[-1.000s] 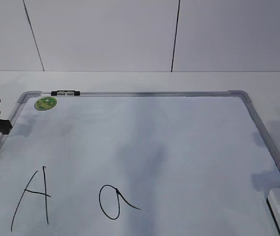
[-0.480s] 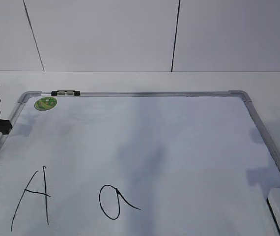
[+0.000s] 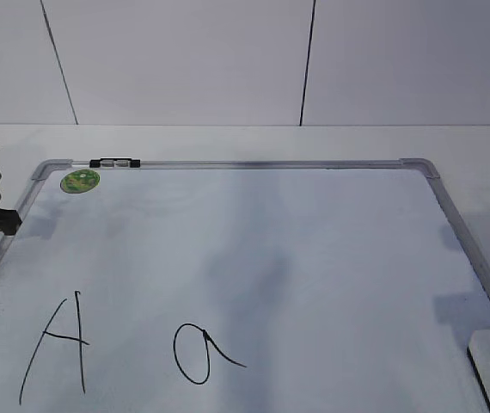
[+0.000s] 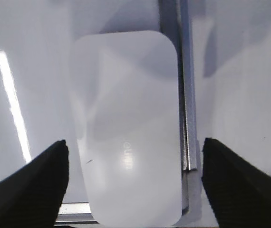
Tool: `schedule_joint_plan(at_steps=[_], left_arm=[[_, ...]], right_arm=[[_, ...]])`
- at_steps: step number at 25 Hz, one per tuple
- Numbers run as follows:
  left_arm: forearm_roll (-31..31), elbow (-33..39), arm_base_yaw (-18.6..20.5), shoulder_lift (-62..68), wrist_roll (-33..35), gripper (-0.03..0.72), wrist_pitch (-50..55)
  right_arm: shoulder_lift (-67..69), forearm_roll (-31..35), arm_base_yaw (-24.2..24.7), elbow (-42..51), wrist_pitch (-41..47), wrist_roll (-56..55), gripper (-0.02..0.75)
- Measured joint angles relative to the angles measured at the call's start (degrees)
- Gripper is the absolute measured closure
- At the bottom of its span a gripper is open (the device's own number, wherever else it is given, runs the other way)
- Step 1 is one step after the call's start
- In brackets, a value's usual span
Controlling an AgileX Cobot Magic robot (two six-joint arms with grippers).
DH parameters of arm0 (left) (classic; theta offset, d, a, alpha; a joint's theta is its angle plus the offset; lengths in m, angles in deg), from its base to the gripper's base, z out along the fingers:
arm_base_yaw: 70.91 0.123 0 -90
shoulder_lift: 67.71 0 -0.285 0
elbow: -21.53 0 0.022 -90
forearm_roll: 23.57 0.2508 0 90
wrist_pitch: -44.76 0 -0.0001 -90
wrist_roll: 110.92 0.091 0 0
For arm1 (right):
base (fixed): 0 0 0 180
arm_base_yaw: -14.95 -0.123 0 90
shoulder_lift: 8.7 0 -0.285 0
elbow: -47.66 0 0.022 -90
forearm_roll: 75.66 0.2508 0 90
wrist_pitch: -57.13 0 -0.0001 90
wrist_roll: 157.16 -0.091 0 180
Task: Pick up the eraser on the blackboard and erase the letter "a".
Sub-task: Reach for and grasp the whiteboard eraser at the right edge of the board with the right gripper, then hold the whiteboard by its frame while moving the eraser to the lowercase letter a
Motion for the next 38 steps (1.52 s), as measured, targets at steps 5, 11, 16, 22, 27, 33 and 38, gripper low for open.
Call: schedule_joint_plan(at_steps=[5,11,16,22,27,33,38], left_arm=[[0.0,0.0,0.0,0.0,0.0,0.673,0.0],[0.0,0.0,0.0,0.0,0.0,0.673,0.0],[0.0,0.0,0.0,0.0,0.0,0.673,0.0],[0.0,0.0,0.0,0.0,0.0,0.673,0.0],[0.0,0.0,0.0,0.0,0.0,0.673,0.0],[-0.15,0.0,0.0,0.0,0.0,0.673,0.0],[-0.24,0.0,0.0,0.0,0.0,0.673,0.0]], right_arm=[[0.68,1.91,-0.09,0.0,-0.1,1.67,0.062],[4.79,2.13,-0.09,0.0,-0.1,2.81,0.062],[7.91,2.13,-0.09,0.0,-0.21,3.03,0.062],[9.38,2.13,-0.09,0.0,-0.42,3.13,0.069],[9.56,2.13,-0.09,-0.11,-0.42,3.13,0.139],[9.56,1.68,-0.09,-0.11,-0.53,3.47,0.197],[9.56,1.28,-0.13,-0.11,-0.43,3.47,0.206]])
